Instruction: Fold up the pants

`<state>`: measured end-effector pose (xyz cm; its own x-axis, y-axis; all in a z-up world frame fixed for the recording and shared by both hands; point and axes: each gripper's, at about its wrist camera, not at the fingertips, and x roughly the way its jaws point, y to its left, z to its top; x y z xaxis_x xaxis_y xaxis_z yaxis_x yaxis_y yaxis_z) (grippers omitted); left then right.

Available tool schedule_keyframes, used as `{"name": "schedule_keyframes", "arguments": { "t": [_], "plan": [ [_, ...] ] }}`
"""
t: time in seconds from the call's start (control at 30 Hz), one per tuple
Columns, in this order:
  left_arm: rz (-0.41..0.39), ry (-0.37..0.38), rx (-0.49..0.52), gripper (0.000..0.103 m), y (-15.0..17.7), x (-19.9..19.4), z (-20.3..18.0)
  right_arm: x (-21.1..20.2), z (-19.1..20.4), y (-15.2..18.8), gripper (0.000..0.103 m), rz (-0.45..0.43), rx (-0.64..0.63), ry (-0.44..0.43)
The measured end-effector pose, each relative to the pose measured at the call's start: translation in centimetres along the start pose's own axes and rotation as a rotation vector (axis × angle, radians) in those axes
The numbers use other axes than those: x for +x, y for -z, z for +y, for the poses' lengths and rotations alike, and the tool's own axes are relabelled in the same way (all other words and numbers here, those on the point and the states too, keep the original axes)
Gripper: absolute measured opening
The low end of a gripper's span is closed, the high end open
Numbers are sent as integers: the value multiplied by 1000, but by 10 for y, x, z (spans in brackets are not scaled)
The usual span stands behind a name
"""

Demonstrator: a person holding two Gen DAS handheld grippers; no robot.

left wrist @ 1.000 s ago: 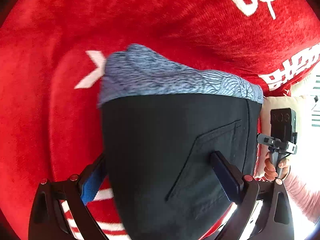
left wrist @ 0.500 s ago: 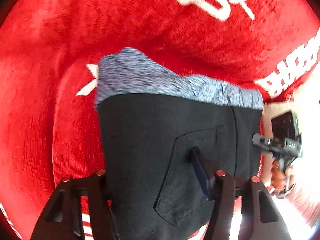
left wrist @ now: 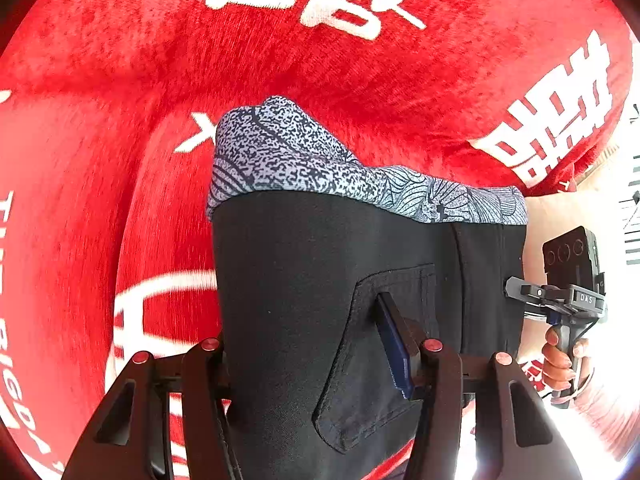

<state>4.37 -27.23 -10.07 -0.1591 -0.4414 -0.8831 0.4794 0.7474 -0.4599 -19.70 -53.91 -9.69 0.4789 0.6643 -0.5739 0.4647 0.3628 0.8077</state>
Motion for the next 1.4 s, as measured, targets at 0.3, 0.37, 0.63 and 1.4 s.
{"name": "schedule_keyframes", "arguments": {
  "t": [0.3, 0.37, 0.63, 1.4],
  "plan": [
    [27, 14, 71, 56, 42, -16, -13, -9, 12, 64, 38, -58, 37, 23],
    [34, 17, 76, 56, 52, -16, -11, -10, 12, 76, 38, -69, 40, 34],
    [56, -17, 31, 56, 84, 9, 9, 11, -6, 94, 38, -43, 53, 123],
    [-130, -308, 98, 78, 131, -45, -16, 16, 66, 141, 25, -170, -179, 739]
  ]
}}
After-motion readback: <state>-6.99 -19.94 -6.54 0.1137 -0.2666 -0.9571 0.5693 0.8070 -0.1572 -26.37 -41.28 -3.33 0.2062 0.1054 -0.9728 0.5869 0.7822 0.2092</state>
